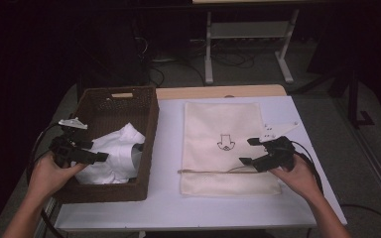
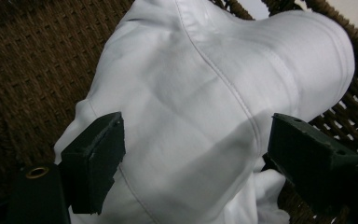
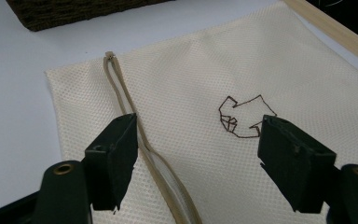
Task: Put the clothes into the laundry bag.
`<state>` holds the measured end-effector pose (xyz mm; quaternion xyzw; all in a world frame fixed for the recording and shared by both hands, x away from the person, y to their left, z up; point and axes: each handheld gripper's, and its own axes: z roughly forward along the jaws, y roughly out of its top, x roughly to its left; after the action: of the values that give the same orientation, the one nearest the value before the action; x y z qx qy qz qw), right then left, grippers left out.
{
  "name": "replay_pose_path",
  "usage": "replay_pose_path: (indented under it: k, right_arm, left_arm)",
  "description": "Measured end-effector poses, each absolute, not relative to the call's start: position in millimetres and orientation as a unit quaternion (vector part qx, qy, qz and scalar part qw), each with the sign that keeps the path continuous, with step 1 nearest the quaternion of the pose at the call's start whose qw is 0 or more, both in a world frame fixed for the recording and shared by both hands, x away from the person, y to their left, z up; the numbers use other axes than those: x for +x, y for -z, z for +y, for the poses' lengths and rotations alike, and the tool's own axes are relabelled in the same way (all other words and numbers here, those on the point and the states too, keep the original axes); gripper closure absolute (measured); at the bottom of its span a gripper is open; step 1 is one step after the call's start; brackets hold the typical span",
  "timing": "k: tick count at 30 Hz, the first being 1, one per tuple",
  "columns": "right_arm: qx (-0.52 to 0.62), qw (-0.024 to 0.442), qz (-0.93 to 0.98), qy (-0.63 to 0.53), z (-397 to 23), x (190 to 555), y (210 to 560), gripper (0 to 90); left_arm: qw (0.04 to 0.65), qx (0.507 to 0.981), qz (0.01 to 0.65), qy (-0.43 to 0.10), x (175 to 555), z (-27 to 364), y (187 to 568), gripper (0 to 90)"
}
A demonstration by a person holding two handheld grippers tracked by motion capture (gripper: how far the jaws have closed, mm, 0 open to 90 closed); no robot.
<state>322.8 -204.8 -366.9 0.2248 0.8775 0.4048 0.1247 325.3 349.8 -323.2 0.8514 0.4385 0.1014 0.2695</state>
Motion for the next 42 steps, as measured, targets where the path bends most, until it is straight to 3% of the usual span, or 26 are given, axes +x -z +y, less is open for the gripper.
replay_pose_path:
  k: [8,18,27,33,39,42]
  right_arm:
    - [0.224,0.121,0.878,-0.405,-204.1,325.1,368.5,27.6]
    - [0.228,0.114,0.878,-0.406,-203.0,329.1,371.3,27.5]
    - [0.231,0.104,0.880,-0.401,-201.5,335.5,373.7,26.5]
    - [0.227,0.091,0.886,-0.393,-189.6,343.6,379.1,26.0]
    - [0.216,0.072,0.903,-0.365,-178.4,353.8,395.0,28.9]
    - [0.201,0.058,0.913,-0.351,-174.4,356.1,402.7,39.3]
  left_arm:
    - [0.249,0.857,0.437,-0.115,324.3,351.7,326.0,17.5]
    - [0.235,0.874,0.417,-0.081,336.6,346.1,341.9,12.0]
    - [0.209,0.884,0.408,-0.091,348.7,339.3,359.7,12.8]
    - [0.171,0.888,0.418,-0.085,359.3,334.7,372.3,21.1]
    - [0.151,0.888,0.429,-0.071,363.7,331.2,377.3,35.9]
    - [0.156,0.889,0.426,-0.067,364.2,333.6,378.4,45.4]
